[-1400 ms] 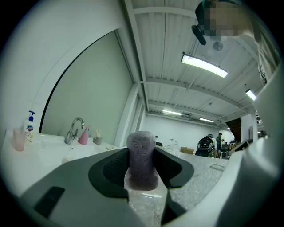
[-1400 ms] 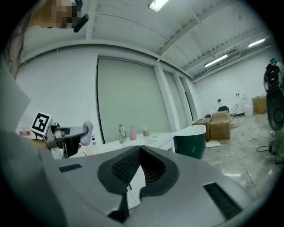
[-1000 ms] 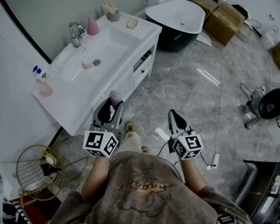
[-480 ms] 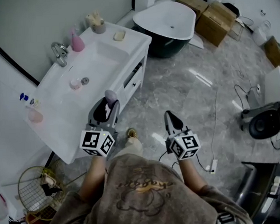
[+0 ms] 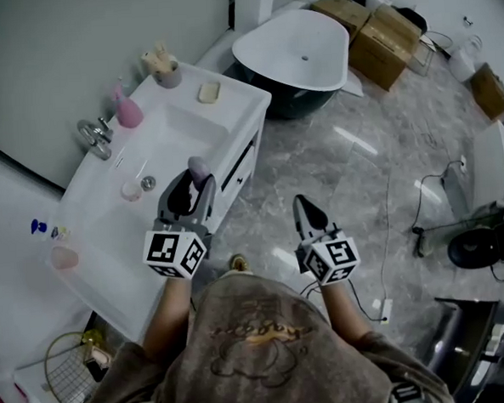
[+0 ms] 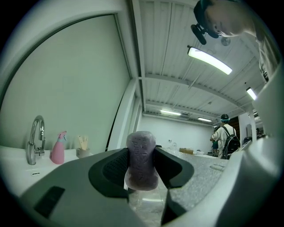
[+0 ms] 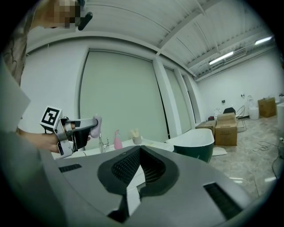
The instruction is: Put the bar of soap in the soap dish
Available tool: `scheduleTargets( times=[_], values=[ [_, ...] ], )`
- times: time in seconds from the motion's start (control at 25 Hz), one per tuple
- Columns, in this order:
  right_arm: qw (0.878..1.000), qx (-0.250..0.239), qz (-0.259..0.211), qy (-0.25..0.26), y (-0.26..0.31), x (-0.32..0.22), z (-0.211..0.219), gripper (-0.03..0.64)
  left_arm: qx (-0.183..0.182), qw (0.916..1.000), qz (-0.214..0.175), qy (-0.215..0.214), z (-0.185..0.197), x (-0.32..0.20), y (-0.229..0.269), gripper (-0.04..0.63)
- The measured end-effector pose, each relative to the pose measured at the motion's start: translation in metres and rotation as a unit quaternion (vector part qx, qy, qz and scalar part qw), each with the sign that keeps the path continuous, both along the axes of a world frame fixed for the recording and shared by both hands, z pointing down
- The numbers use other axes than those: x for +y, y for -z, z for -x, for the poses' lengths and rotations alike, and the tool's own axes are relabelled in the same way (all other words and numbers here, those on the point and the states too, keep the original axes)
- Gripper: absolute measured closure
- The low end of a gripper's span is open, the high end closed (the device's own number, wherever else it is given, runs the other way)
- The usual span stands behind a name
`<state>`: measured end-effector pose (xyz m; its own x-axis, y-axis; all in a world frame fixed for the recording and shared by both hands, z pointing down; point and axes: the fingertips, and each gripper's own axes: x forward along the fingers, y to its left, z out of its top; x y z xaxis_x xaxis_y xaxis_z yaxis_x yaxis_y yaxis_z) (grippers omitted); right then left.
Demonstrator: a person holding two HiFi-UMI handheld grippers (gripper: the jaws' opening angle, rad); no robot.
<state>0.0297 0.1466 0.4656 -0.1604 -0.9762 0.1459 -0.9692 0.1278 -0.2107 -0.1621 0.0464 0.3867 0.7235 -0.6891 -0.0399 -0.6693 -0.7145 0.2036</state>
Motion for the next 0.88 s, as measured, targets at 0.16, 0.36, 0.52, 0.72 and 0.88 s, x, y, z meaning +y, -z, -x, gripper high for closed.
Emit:
scheduleTargets(
  times=[0.16, 0.36, 0.52, 0.72, 0.88],
  values=[
    [1.0, -0.01, -0.013, -0.01, 0.006, -0.035, -0.011, 0.615, -0.001, 1.0, 0.002, -0.007, -0.013, -0.04, 0.0, 0.413],
    [1.0, -0.014, -0.008, -0.024, 0.007, -0.068, -0.025, 0.615, 0.0, 0.9999, 0.003, -0.012, -0.026, -0.079, -0.001, 0.413],
    [0.999, -0.017, -0.007, -0.026, 0.004, -0.095, -0.037, 0.615, -0.001, 0.9999, 0.007, -0.012, -0.037, -0.107, -0.003, 0.413],
    [1.0, -0.02, -0.011, -0.019, 0.001, -0.135, -0.058, 0.615, -0.002, 0.9999, 0.01, -0.005, -0.056, -0.142, -0.007, 0.413],
    [1.0, -0.015, -0.007, -0.004, -0.004, -0.17, -0.082, 0.615, -0.005, 0.9999, 0.015, 0.006, -0.078, -0.172, -0.009, 0.413]
  ],
)
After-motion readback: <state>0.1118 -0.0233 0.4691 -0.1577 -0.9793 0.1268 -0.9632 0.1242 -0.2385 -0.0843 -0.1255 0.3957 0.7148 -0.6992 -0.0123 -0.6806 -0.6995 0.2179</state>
